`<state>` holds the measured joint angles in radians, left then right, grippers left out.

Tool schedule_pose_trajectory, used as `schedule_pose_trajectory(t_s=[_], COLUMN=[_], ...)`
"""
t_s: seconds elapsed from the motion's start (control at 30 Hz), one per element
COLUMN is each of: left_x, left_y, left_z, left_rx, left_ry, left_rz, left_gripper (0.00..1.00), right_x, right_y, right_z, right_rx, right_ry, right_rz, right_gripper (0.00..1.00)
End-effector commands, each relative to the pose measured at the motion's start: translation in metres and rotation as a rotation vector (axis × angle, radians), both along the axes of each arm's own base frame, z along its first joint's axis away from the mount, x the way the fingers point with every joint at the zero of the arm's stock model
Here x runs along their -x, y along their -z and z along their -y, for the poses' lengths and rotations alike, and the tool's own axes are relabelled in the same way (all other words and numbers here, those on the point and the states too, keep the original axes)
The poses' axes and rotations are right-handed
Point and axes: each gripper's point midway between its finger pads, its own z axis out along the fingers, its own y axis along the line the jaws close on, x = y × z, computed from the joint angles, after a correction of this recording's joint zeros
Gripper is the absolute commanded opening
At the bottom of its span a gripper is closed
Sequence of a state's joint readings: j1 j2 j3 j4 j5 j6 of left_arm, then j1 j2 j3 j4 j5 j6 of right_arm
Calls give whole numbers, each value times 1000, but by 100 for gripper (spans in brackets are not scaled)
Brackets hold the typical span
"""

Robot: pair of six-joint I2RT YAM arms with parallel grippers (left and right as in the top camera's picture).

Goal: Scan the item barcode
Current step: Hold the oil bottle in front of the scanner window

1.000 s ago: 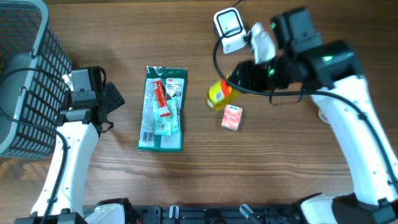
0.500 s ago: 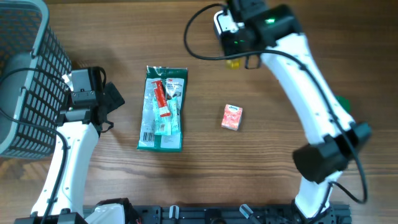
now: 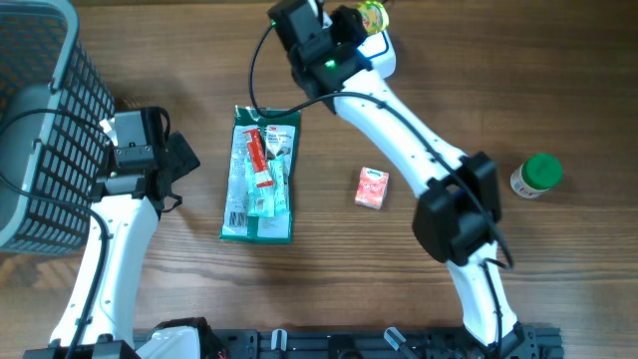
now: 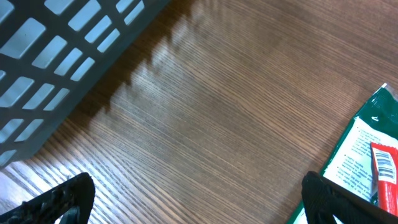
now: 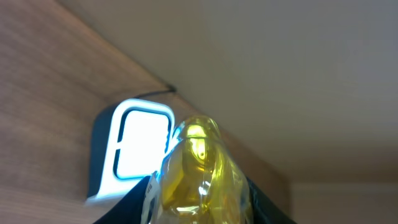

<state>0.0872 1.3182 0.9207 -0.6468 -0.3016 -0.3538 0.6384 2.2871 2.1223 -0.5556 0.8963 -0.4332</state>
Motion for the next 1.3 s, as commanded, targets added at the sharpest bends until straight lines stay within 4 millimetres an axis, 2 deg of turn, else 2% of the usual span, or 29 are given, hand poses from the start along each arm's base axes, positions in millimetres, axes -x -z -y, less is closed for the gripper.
schedule_pose_trajectory(t_s=[0.0,0.1,0.27,0.47,0.73,0.87,0.97,1.07,1.27], left_x=[1,1,1,1,1,1,1,1,1], left_y=[3,3,3,3,3,3,3,3,3], left_z=[-2,-2,-2,-2,-2,-2,-2,-2,-2], left_rx=[-2,-2,-2,-2,-2,-2,-2,-2,-2], left_ry=[-4,-4,-4,-4,-4,-4,-4,-4,-4], left_rz=[-8,-8,-8,-8,-8,-8,-8,-8,-8], left_gripper=[100,100,100,100,100,100,100,100,100], right_x=[-16,-29,-36,-37,-32,-31,-30,-31,-18], right_y=[3,15,40,70,106,110,81,55,-25], right_z=[22,25,21,17,3,2,11,12,28], right_rx=[237,269,293,327,367,369,358,354,303], right_ry=[111,159,149,133,99,103,211,235,317], right_rz=[60,109,99,56,12,11,115,162,257], right_gripper=[9,9,10,11,14,13,9,7,6])
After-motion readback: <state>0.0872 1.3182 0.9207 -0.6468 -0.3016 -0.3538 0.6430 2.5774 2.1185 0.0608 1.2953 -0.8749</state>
